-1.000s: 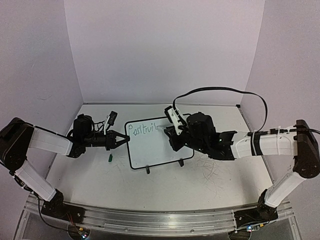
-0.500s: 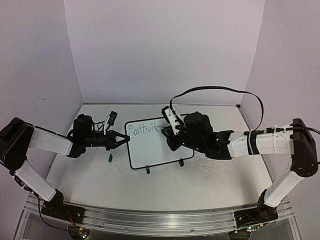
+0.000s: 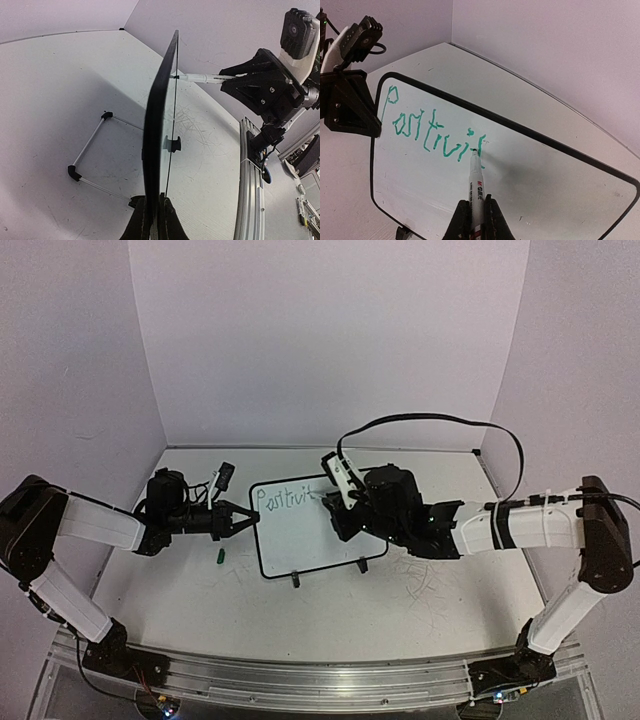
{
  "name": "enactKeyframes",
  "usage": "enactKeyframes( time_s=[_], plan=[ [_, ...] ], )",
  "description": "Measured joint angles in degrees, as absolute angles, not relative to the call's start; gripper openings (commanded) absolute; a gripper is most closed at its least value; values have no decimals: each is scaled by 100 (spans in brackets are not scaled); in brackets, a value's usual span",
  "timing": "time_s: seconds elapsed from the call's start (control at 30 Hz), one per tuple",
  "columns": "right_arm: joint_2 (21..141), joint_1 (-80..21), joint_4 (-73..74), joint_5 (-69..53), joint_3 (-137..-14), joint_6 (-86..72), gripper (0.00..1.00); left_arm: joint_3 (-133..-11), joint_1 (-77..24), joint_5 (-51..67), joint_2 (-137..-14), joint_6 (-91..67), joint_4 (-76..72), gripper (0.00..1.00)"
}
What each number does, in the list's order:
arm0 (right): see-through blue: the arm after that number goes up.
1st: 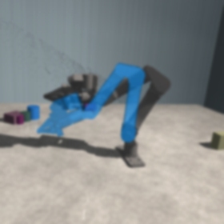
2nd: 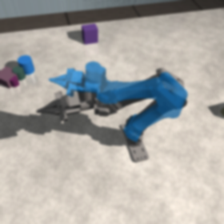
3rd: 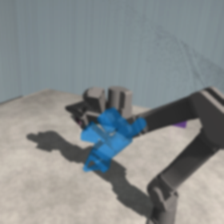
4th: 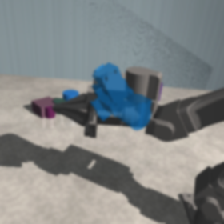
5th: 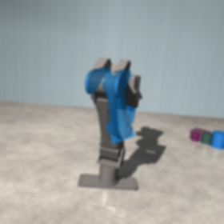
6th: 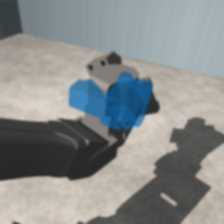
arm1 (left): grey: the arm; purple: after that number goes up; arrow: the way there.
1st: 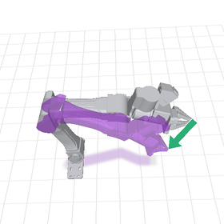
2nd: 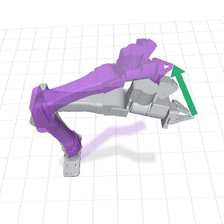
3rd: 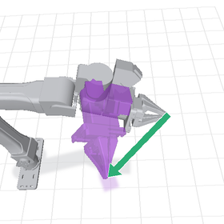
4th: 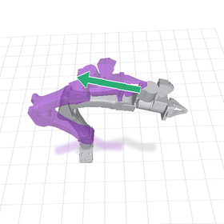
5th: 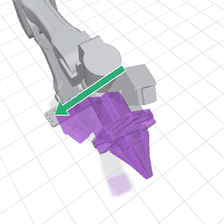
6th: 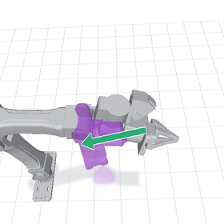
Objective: Write a sentence on the whiteboard
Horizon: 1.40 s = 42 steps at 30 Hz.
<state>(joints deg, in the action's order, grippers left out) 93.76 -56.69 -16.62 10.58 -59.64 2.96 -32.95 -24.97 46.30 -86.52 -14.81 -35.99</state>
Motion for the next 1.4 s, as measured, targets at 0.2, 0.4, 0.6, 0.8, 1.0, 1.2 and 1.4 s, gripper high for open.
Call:
enactKeyframes(
  time_s=[0.2, 0.4, 0.6, 0.8, 1.0, 1.2, 1.4],
  plan=[
    [9367, -5671, -1648, 1251, -5962, 297, 0, -3295, -2497, 4628, -8652, -1493, -3597, 0],
    [9086, -5664, -1655, 1214, -5768, 298, 0, -3295, -2497, 4633, -8651, -1476, -3601, 0],
    [8990, -5664, -1699, 1158, -5721, 295, 0, -3295, -2497, 4633, -8651, -1474, -3601, 0],
    [9017, -5664, -1703, 1129, -5722, 296, 0, -3295, -2497, 4633, -8650, -1474, -3601, 0],
    [9117, -5664, -1699, 1143, -5737, 296, 0, -3295, -2497, 4635, -8650, -1474, -3601, 0],
    [9194, -5664, -1697, 1205, -5756, 298, 0, -3295, -2497, 4633, -8650, -1474, -3601, 0],
    [9215, -5664, -1695, 1270, -5787, 301, 0, -3295, -2497, 4633, -8650, -1474, -3601, 0]
  ],
)
